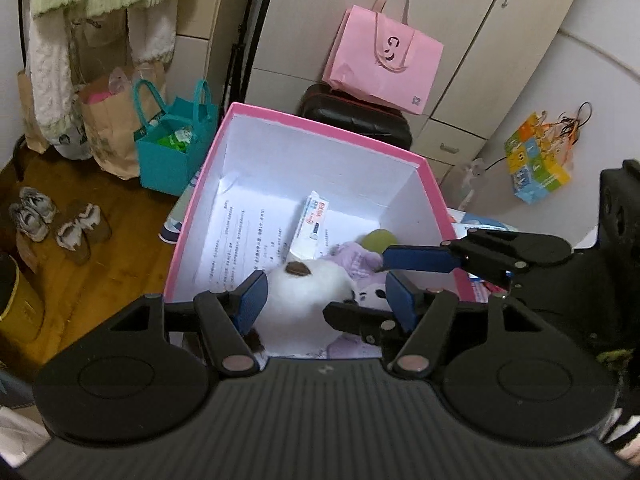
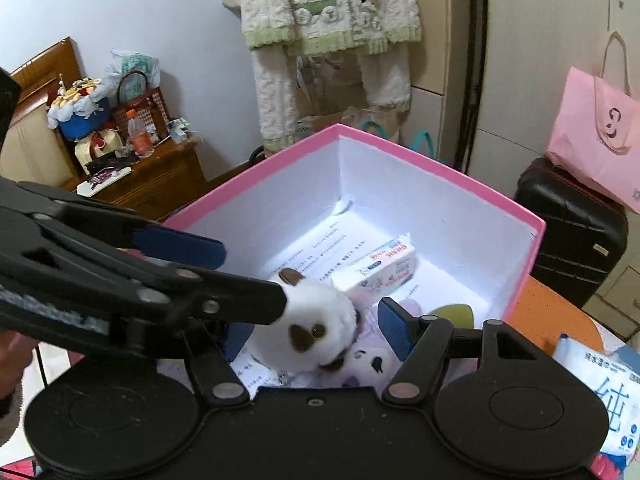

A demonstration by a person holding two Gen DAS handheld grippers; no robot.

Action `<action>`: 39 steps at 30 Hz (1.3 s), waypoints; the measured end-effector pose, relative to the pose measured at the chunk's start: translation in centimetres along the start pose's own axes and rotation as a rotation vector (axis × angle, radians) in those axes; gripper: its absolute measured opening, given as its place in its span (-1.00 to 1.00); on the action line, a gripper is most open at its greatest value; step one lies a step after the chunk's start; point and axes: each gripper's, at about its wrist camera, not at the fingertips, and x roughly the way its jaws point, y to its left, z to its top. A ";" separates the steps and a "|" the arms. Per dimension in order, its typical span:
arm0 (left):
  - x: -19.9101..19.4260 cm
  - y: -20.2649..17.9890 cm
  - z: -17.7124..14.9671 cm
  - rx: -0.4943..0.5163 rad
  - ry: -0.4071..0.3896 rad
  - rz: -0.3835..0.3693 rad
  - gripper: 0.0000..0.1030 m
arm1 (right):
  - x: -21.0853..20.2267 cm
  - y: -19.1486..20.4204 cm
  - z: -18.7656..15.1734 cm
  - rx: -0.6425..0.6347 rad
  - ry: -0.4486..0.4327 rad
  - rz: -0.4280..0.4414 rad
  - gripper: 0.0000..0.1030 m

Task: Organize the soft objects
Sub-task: 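Lower the white plush into the box and open the left gripper, then move the left gripper back toward the pink floral scrunchie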

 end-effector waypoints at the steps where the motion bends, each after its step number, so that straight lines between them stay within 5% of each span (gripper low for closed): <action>1: -0.1 0.1 -0.1 -0.004 -0.001 -0.004 0.26 | -0.2 -0.2 -0.1 0.008 -0.002 0.008 0.41; 24: -9.3 -6.3 -4.4 0.215 -0.144 -0.100 0.34 | -10.7 0.9 -4.1 -0.031 -0.089 -0.076 0.43; 39: -12.7 -14.5 -9.4 0.433 -0.113 -0.233 0.35 | -20.0 -2.1 -11.2 0.051 -0.138 -0.133 0.44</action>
